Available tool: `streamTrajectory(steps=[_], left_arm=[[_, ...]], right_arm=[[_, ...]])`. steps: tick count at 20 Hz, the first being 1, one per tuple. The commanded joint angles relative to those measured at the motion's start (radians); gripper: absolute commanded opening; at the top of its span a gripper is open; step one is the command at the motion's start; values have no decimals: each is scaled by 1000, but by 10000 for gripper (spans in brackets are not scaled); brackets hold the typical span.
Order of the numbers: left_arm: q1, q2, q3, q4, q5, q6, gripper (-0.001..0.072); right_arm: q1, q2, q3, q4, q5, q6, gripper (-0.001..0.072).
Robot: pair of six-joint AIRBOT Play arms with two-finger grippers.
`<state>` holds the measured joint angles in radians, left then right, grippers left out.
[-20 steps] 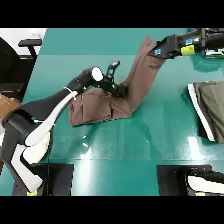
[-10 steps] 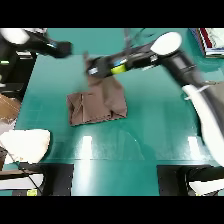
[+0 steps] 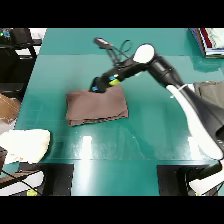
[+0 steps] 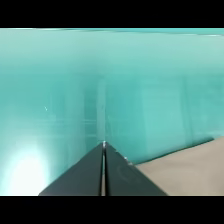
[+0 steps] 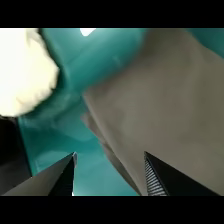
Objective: Fold the shirts.
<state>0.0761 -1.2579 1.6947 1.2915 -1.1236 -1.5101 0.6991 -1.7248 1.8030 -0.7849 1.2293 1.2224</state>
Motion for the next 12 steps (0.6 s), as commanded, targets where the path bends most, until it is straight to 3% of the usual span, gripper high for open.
streamTrajectory(steps=[1,3,5,8,12], left_arm=[[8,8,0,-9,-25,0,26],[8,8,0,-21,-35,0,26],[9,8,0,-21,-37,0,26],[9,8,0,-21,-36,0,26],[9,7,-1,-32,-42,0,26]], right_arm=[[-181,119,-261,-57,13,39,479],[-301,177,-455,-46,-64,84,486],[-392,188,-594,7,-138,97,608],[-433,117,-653,91,-139,95,608],[-358,-37,-548,219,-101,84,607]])
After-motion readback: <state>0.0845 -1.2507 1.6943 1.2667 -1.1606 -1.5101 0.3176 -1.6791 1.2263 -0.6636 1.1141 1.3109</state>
